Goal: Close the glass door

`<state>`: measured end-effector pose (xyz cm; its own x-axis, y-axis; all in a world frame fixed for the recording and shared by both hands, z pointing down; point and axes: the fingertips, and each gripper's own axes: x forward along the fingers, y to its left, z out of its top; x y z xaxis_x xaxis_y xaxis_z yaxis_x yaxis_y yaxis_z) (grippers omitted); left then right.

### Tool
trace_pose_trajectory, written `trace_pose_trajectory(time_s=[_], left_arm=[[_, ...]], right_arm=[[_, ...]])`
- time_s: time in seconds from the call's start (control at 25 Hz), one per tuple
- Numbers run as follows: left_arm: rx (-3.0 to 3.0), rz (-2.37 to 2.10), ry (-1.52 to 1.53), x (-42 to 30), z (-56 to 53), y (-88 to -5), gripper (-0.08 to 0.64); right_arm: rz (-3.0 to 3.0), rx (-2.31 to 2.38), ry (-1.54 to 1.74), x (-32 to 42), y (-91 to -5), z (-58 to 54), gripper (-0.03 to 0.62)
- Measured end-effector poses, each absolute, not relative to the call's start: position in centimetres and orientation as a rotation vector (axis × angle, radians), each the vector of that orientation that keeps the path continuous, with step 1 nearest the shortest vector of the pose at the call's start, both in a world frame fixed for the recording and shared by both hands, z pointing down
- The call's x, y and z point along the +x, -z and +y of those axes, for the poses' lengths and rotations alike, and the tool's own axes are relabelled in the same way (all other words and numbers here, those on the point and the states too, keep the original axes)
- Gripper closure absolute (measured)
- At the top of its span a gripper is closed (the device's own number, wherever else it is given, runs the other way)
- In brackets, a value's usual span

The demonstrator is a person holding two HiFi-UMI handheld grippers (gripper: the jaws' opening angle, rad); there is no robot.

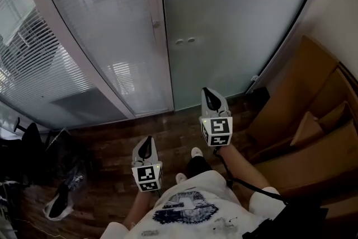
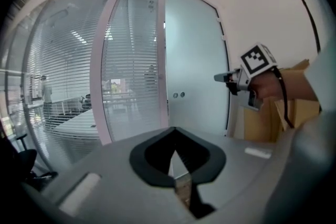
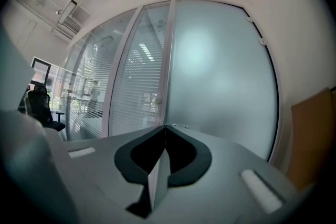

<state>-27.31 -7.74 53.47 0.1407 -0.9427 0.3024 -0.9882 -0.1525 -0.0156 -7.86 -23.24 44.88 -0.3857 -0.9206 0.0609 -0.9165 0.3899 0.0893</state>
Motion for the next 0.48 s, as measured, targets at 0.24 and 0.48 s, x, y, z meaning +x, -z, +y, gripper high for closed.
trace_pose_trajectory(time_s=[0.24,0.48], left_arm=[[2.196,-1.934,-0.367,-26.9,-7.8,-52.5,0.558],[2.227,-1.91,-0.377,-24.9,-6.9,-53.6,0.558]], right_arm=[[-2.553,1.653,0.051,-7.1,-44.3,-20.4,0.584],[-2.546,1.628,0.016,-5.2,-46.5,-17.3,0.584]])
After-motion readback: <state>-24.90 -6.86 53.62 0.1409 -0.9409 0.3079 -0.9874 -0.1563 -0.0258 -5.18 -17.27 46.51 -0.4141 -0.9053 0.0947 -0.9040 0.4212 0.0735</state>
